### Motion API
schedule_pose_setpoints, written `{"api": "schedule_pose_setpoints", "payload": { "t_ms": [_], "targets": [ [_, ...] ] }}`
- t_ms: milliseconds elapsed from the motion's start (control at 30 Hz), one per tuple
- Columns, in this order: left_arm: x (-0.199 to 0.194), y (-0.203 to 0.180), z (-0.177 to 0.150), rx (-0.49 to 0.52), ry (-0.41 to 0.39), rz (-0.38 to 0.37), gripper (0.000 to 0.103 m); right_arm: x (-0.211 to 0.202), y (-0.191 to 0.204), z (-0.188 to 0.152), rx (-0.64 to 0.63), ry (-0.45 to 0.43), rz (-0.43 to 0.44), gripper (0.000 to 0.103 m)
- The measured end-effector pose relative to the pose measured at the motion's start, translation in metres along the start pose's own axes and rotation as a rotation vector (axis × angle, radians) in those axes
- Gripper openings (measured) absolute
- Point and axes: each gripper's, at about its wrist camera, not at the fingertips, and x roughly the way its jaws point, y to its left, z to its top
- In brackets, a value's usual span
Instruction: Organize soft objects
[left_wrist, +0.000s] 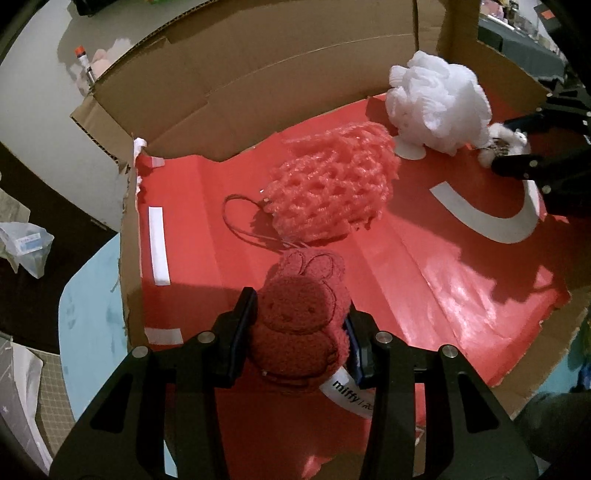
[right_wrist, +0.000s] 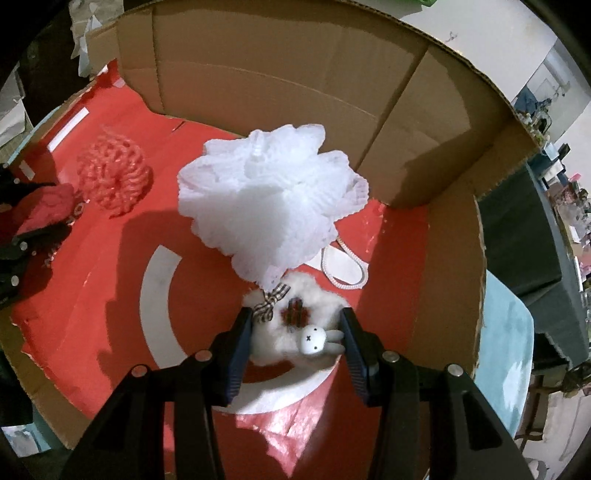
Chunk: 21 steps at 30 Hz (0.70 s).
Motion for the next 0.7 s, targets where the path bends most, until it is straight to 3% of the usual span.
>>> {"api": "schedule_pose_setpoints", "payload": {
  "t_ms": [467, 600, 700],
  "targets": [
    [0.005, 0.000, 0.005, -0.017, -0.014, 0.001, 0.043, 0.004, -0.003, 0.006, -0.007, 0.009, 0.000, 0.050],
    [0.009, 0.002, 0.006, -0.015, -0.023, -0.007, 0.057, 0.004, -0.002, 0.004, -0.011, 0.008, 0.003, 0.051],
    [-0.001, -0.004, 0.004, -0.018, -0.040, -0.014, 0.057, 0.006, -0.001, 0.003, -0.015, 0.008, -0.002, 0.052]
  ]
}}
